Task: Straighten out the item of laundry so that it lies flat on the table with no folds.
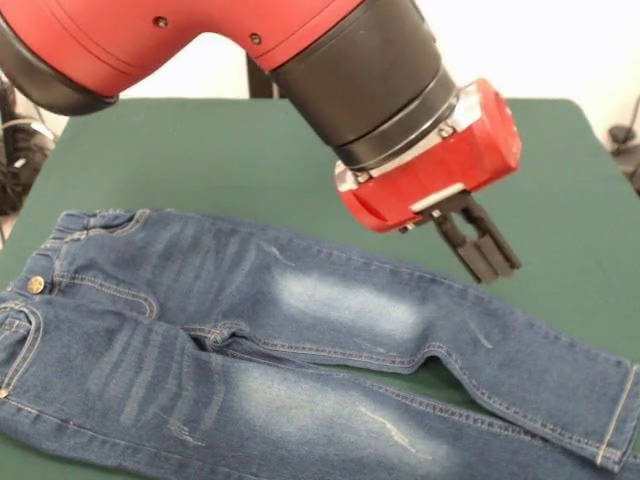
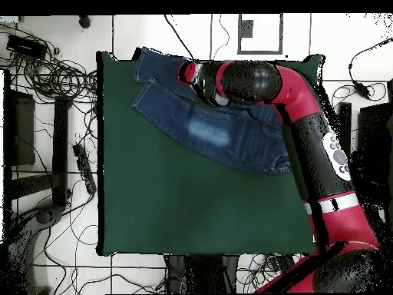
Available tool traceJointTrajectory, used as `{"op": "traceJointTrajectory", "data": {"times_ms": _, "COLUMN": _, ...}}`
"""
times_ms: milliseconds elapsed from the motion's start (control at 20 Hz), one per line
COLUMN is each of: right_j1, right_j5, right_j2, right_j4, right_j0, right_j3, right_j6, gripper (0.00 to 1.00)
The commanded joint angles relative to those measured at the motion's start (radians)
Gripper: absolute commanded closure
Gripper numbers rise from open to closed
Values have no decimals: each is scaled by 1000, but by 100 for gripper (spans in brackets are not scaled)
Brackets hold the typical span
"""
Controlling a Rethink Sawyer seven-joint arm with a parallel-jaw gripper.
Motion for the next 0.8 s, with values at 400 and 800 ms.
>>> {"op": "traceJointTrajectory", "data": {"times_ms": 400, "right_j1": 42, "right_j5": -66, "right_j2": -85, "right_j4": -64, "right_j0": 128, "right_j3": 10, "right_j6": -188, "gripper": 100}}
{"op": "traceJointTrajectory", "data": {"times_ms": 800, "right_j1": 6, "right_j5": -116, "right_j2": -183, "right_j4": -130, "right_j0": 198, "right_j3": -54, "right_j6": -62, "gripper": 100}}
